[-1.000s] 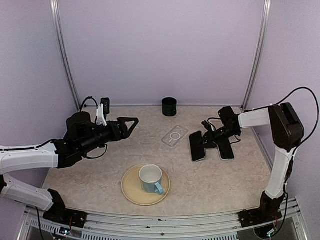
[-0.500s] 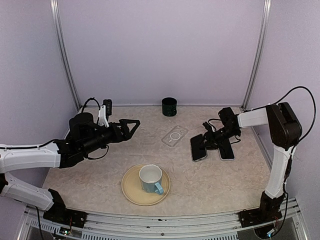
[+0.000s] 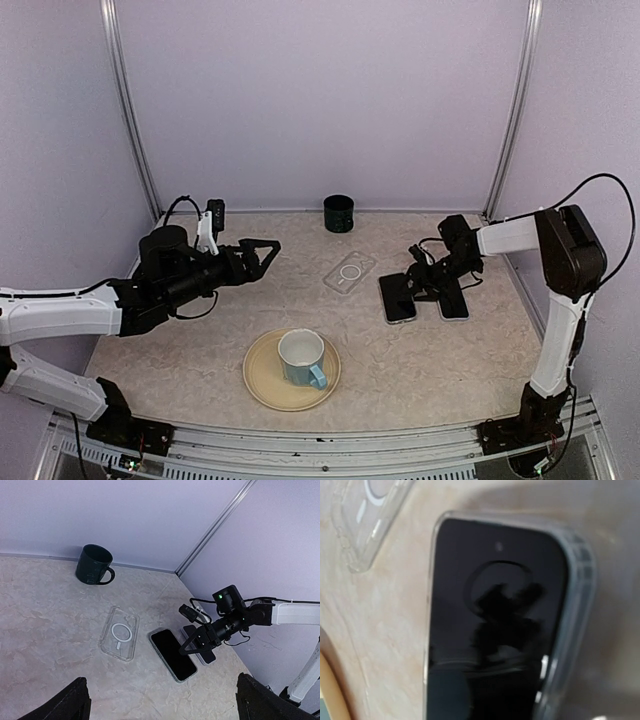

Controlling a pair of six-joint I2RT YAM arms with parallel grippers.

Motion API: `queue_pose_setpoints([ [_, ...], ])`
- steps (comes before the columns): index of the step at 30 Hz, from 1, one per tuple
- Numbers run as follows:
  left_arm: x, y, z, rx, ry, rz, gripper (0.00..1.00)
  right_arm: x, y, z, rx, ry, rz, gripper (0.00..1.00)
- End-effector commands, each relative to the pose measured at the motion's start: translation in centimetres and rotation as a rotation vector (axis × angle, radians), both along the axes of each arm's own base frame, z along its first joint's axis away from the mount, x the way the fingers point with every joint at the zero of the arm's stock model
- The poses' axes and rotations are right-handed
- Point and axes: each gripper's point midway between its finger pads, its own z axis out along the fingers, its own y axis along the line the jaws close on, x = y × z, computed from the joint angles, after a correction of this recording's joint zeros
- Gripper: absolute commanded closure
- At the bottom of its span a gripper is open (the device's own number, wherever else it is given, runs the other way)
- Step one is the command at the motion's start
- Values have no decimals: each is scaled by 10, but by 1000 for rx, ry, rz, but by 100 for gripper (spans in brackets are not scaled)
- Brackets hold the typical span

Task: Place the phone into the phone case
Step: Place the phone at the center of the board.

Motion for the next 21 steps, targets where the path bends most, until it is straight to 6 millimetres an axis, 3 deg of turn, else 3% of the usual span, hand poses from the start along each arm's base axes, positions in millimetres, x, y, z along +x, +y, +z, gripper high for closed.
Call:
queue_pose_setpoints([
  [1,2,-2,3,-8,-12,2,1,-2,-11,16,-42,-38,-21,48],
  [12,3,-2,-1,-3,-4,11,1,-1,-21,23,-121,-80,-39,42],
  [21,28,15,1,84,-5,115,1,17,-18,58,-151,-202,-50,38],
])
